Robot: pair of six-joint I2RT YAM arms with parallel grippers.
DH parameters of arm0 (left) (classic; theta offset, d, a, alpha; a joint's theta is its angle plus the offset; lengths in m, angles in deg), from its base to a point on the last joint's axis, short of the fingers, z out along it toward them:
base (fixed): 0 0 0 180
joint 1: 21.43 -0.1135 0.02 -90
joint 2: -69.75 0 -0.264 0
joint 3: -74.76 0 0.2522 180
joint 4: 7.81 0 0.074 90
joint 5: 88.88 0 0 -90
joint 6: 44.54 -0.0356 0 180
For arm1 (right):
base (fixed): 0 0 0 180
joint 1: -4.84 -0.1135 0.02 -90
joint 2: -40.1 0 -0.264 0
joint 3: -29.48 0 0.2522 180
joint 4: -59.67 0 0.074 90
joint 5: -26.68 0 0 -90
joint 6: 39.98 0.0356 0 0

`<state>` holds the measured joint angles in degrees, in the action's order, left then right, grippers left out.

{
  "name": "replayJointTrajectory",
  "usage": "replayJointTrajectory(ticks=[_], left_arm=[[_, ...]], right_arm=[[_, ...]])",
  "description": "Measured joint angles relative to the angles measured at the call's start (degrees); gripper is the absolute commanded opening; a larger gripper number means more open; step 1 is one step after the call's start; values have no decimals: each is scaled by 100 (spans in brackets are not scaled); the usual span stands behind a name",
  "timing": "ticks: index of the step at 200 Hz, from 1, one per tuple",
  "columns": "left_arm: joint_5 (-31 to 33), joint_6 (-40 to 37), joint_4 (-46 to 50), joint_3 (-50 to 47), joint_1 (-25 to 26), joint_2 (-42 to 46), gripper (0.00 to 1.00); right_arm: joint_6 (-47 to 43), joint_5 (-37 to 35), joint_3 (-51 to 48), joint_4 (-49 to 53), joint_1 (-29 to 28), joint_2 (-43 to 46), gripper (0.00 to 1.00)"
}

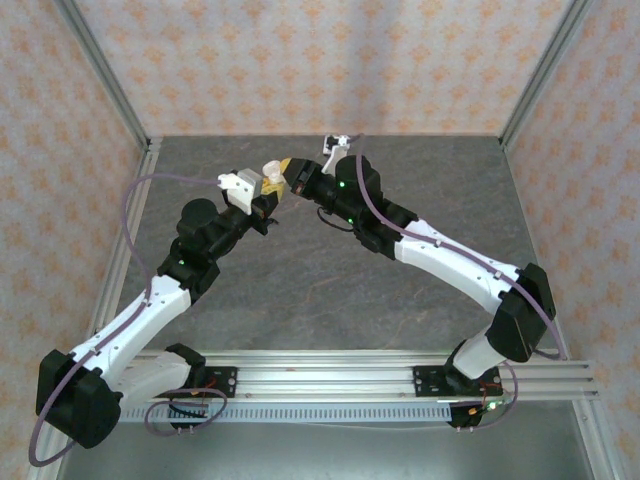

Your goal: Insert wireless bluetooth earbuds into charging case

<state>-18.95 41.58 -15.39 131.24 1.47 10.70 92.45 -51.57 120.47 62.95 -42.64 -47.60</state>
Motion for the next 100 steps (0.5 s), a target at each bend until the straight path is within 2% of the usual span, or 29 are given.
replayJointTrajectory(ticks=[24,100], left_arm=[[-2,-2,9,0,0,0,0],[-2,-2,9,0,0,-15,0]], right_arm=[[0,-7,2,111,0,0,11],[-11,7,83,317,-11,0,27]])
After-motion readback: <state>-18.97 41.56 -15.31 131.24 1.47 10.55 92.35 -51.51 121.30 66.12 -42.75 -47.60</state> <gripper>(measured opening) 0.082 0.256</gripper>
